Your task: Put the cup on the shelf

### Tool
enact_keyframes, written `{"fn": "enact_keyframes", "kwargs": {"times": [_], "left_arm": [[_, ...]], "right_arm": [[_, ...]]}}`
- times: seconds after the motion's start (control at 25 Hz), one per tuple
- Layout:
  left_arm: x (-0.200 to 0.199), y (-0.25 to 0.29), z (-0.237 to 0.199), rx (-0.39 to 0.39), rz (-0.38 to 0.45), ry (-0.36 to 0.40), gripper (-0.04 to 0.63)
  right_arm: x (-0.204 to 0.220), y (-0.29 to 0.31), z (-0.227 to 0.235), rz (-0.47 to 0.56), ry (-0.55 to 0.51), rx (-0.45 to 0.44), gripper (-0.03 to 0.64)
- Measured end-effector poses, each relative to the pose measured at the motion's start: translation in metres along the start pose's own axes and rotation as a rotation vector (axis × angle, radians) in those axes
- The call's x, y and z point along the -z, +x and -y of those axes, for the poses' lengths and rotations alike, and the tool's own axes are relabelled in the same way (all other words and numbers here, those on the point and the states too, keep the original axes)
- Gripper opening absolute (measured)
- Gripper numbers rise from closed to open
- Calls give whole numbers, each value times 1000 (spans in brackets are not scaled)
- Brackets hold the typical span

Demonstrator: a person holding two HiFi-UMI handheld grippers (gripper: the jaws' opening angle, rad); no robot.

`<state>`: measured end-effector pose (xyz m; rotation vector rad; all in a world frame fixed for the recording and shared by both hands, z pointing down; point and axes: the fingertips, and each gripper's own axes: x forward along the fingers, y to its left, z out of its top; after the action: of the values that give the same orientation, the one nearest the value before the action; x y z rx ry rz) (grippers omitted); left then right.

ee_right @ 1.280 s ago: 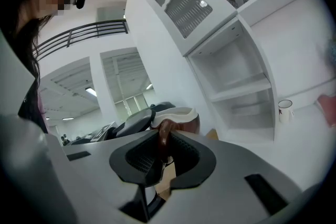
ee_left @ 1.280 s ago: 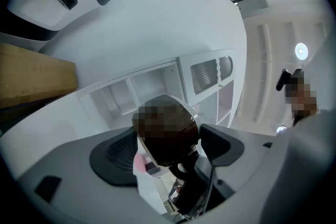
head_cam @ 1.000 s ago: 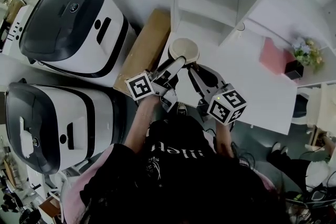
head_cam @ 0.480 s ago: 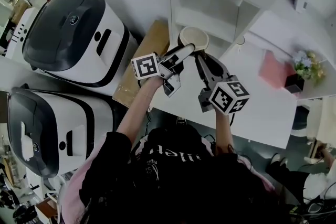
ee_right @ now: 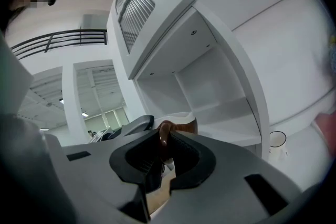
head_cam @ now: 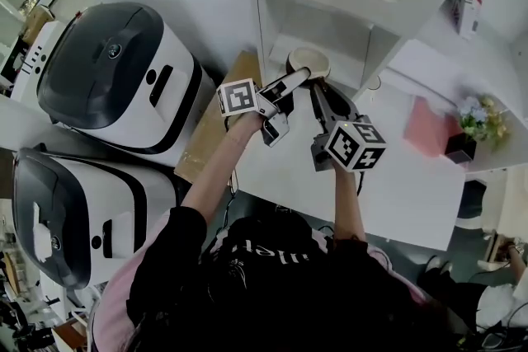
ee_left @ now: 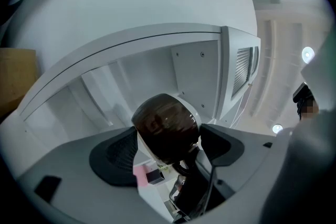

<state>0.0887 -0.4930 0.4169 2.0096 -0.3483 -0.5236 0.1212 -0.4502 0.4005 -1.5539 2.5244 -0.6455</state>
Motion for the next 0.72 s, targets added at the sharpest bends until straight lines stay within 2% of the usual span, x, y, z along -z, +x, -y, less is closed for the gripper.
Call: {"fn": "enact_keyframes", "kwargs": {"times": [0.24,0.48,0.52,0.64,0.72], "left_arm": [[-2,14,-16,-26,15,-42,371],[-11,19,-21,-42,53,-7,372],[-11,17,-21,-56,63,8,373],[-12,9,-23,-92,42,133,371],[-12,0,-22,-101,38,165,371]], "right_arm": [[0,11,20,-11,9,27,84],[-4,23,29,-2,-29,45,84],[-5,25,30,-3,-41,48,84],[-9,36,31,-15,-96,67,84],[-9,43,33,-29,-137,89,84]]}}
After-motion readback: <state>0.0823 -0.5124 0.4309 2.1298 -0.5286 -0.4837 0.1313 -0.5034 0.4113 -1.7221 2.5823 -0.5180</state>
